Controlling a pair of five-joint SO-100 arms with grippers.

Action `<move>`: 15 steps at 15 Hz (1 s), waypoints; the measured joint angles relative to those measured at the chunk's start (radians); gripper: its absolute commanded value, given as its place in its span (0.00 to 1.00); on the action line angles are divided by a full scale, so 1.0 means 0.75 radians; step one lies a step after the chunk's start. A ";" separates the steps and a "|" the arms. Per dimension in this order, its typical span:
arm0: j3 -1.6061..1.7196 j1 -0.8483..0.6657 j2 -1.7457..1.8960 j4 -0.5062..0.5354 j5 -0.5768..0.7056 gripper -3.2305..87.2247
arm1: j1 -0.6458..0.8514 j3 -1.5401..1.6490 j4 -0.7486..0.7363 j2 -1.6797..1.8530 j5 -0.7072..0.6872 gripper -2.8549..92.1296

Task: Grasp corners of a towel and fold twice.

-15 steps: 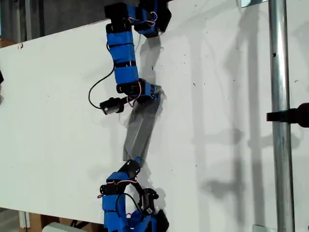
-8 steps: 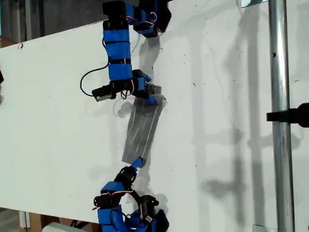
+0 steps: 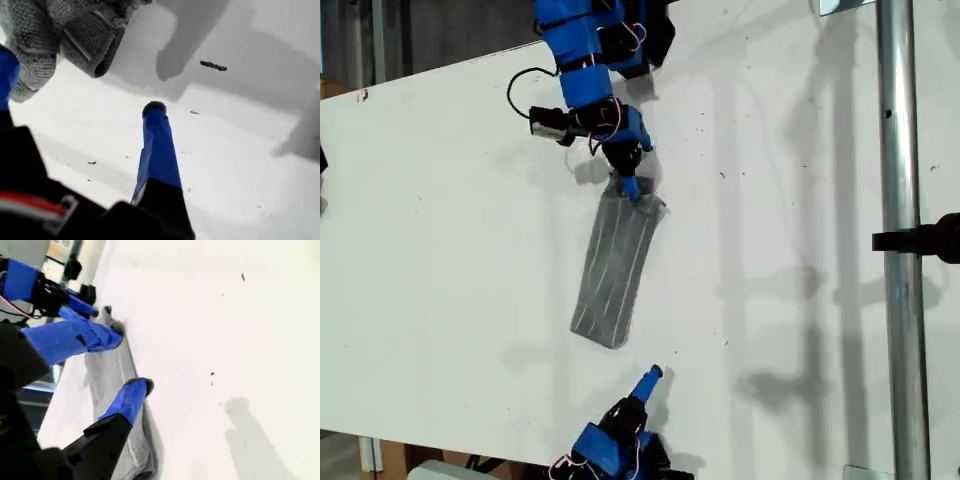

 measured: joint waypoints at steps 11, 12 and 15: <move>0.225 0.117 0.493 0.061 -0.135 0.22 | 0.235 -0.612 0.305 -0.614 -0.415 0.03; 0.241 0.117 0.493 0.061 -0.147 0.23 | 0.188 -0.630 0.524 -0.491 -0.413 0.03; 0.286 0.129 0.493 0.059 -0.190 0.23 | 0.035 -0.837 0.963 -0.213 -0.352 0.03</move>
